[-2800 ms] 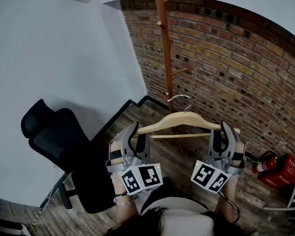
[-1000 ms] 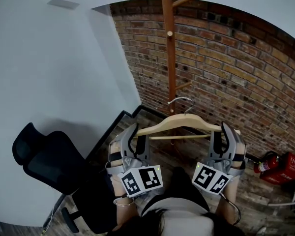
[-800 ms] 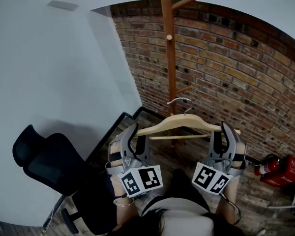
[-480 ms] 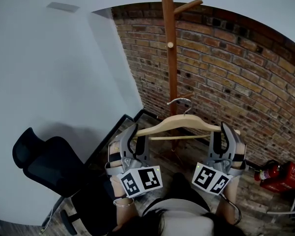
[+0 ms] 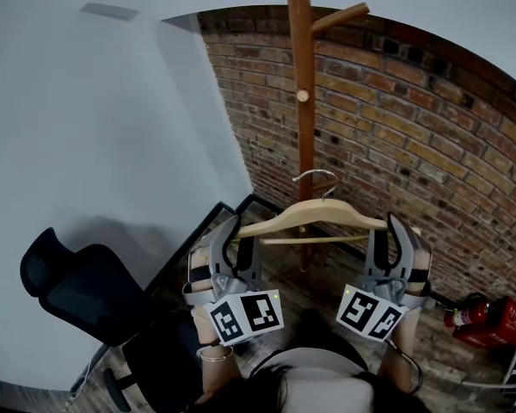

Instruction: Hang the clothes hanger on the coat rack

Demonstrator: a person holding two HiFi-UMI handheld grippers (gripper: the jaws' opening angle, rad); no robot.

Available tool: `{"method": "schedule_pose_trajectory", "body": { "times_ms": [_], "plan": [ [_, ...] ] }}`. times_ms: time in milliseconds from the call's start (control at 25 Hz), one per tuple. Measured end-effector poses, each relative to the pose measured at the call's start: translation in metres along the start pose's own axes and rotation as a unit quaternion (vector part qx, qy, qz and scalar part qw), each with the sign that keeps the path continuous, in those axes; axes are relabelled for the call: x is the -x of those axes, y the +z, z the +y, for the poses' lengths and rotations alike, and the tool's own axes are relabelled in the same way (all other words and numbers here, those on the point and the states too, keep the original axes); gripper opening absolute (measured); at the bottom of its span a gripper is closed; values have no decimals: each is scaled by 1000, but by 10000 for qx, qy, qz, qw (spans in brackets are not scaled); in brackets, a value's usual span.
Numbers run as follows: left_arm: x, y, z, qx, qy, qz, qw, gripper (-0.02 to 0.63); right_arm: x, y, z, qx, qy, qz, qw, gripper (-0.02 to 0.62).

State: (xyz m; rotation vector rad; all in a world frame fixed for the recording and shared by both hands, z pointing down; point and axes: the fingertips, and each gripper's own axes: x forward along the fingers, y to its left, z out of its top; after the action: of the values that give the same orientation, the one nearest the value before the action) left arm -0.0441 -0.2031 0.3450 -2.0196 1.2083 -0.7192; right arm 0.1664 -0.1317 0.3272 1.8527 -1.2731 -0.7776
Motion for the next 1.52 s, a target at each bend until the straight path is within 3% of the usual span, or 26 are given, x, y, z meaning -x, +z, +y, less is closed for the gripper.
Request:
{"method": "schedule_pose_trajectory", "body": {
  "times_ms": [1520],
  "plan": [
    [-78,5,37,-80,139,215,9996,115,-96,16,-4,-95,174,-233,9995,118]
  ]
}}
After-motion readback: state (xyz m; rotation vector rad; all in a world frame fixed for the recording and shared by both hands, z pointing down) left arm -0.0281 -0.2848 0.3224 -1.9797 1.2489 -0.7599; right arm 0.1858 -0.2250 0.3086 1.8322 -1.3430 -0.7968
